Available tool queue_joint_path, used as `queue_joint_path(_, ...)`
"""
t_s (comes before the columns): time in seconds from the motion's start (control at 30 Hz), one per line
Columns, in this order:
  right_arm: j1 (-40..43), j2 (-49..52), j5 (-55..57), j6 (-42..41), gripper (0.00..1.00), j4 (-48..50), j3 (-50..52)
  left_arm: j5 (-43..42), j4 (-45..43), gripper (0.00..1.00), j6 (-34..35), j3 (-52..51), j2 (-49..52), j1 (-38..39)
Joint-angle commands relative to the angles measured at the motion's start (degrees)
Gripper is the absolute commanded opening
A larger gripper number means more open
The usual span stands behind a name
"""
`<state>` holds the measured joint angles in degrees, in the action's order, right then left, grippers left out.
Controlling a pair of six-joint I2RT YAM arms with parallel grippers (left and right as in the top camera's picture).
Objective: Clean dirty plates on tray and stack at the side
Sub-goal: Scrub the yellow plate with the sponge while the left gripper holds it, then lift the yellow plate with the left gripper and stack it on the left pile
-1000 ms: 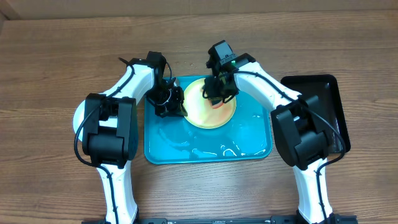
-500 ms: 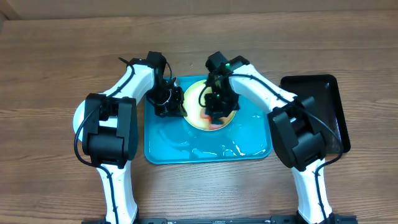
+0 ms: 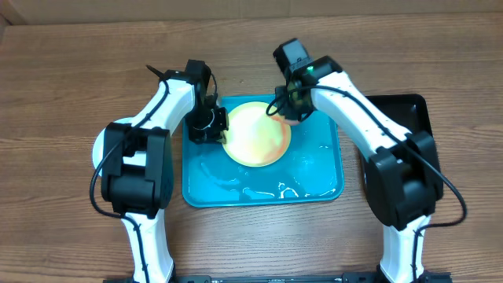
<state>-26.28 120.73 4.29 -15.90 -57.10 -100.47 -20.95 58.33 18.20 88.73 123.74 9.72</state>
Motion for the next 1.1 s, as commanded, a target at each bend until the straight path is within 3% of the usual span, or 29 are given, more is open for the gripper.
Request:
queue_joint_path(0.0, 2.47, -8.59, -6.58, -1.95, 0.04, -1.31, -6.14, 11.82, 0.5, 0.04, -0.22, -0.7, -8.81, -0.44)
queue_joint_path(0.37, 12.17, -16.7, -8.48, -1.86, 0.04, -9.64, -9.11, 26.71, 5.66, 0.04, 0.37, -0.7, -20.76, 5.53)
queue_joint_path(0.73, 19.54, -16.7, -8.46, -1.64, 0.04, -12.48, -9.09, 54.97, 14.73, 0.04, 16.79, -0.7, -20.81, 17.27)
queue_joint_path(1.07, 20.04, -16.7, -8.39, -0.39, 0.04, -13.11, -9.11, 78.09, 21.27, 0.04, 28.63, -0.7, -20.81, 29.94)
